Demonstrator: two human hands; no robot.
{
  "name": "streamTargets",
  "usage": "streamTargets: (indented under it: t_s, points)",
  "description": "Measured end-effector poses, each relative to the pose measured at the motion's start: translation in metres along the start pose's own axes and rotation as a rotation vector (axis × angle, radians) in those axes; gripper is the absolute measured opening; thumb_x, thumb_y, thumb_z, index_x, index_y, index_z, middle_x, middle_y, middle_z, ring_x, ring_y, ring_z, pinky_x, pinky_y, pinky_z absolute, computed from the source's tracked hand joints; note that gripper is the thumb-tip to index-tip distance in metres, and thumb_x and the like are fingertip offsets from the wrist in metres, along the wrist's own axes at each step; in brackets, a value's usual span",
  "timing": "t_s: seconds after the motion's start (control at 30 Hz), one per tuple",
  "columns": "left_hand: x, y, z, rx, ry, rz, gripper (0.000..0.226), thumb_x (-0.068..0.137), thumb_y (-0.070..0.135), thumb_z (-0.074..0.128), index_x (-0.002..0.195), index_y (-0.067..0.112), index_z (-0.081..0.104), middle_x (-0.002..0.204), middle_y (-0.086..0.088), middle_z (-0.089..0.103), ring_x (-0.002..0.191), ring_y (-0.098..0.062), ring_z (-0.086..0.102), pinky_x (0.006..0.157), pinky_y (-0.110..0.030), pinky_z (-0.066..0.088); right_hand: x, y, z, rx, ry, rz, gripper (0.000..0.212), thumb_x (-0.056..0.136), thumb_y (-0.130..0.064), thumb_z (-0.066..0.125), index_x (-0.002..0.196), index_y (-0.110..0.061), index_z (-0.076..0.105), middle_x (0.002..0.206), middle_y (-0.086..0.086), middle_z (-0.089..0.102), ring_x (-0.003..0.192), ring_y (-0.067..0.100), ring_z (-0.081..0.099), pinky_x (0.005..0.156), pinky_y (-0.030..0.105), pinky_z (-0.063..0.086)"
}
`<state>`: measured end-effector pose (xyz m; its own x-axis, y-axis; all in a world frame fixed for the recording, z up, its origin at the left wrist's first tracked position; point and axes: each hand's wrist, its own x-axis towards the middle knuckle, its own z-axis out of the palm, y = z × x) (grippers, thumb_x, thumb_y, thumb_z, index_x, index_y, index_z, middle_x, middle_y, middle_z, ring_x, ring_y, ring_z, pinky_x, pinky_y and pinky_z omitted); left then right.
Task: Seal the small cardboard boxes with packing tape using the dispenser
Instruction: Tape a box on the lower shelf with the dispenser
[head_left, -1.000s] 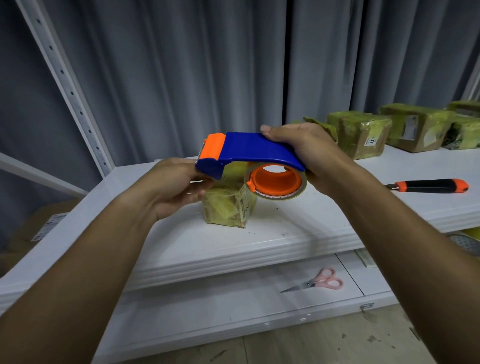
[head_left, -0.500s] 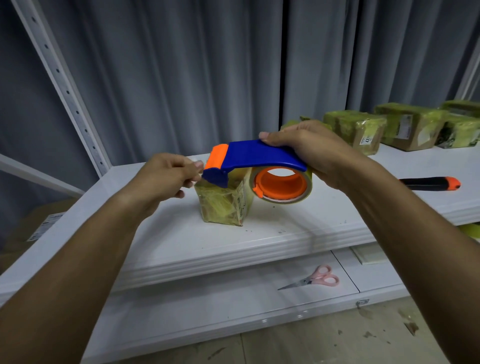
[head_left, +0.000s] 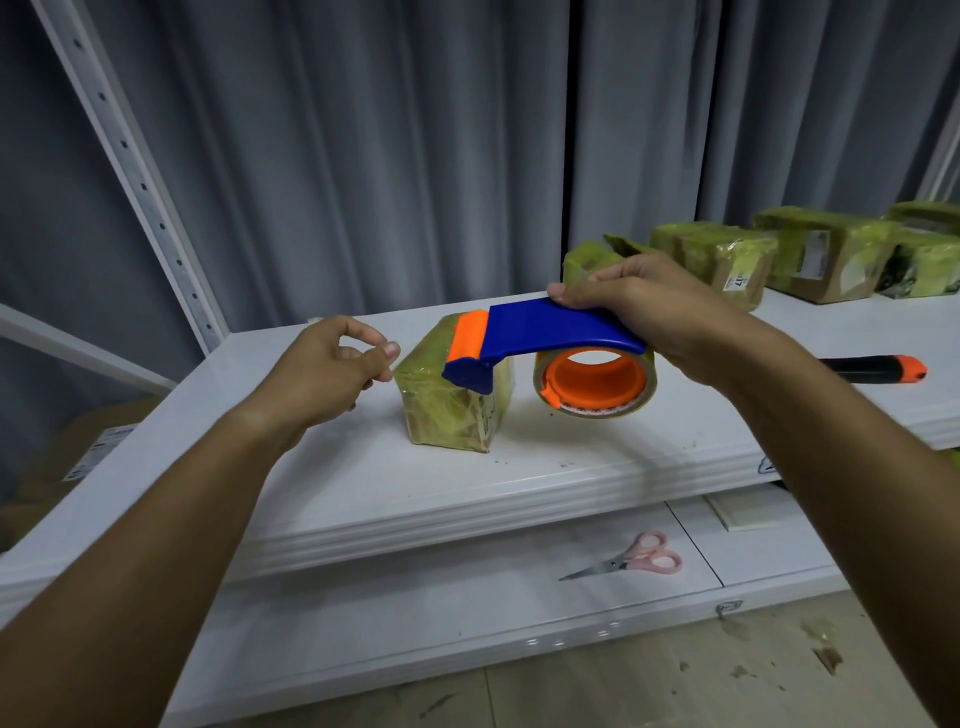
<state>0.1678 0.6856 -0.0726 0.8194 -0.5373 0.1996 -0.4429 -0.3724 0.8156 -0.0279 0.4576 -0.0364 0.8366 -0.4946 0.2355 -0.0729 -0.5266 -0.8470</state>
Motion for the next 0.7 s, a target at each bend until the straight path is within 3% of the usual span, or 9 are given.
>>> streamTargets:
  t_s: [0.27,0.43,0.7]
  points:
    - [0.0037,-0.0053,0.0065,0.014,-0.005,-0.030,0.031,0.091,0.048,0.067,0.112,0.029,0.054,0.087,0.004,0.073,0.088,-0.013,0.066,0.064,-0.031,0.047,0.0031,0.0064,0.0058,-0.017,0.018,0.052,0.039,0.086,-0.051,0.070,0.093,-0.013,0.075,0.075,-0.004,0.075,0.075,0.018,0.071,0.073,0.030,0.055]
    - [0.0065,-0.0082,0.0087,0.021,0.042,-0.014,0.027,0.092,0.049,0.066,0.108,0.032,0.053,0.080,0.010,0.072,0.089,-0.006,0.061,0.083,-0.039,0.049,0.0049,0.0075,0.0084,0.003,0.024,0.062,0.040,0.087,-0.050,0.070,0.094,-0.012,0.074,0.077,-0.003,0.075,0.076,0.018,0.071,0.074,0.030,0.054]
    - [0.0077,-0.0023,0.0055,-0.021,0.088,0.081,0.021,0.095,0.042,0.065,0.109,0.032,0.054,0.072,0.016,0.072,0.076,-0.002,0.058,0.077,-0.033,0.044,0.0075,0.0098,0.0085,0.076,0.027,0.076,0.036,0.086,-0.048,0.071,0.095,-0.013,0.074,0.078,-0.003,0.075,0.077,0.018,0.071,0.068,0.026,0.052]
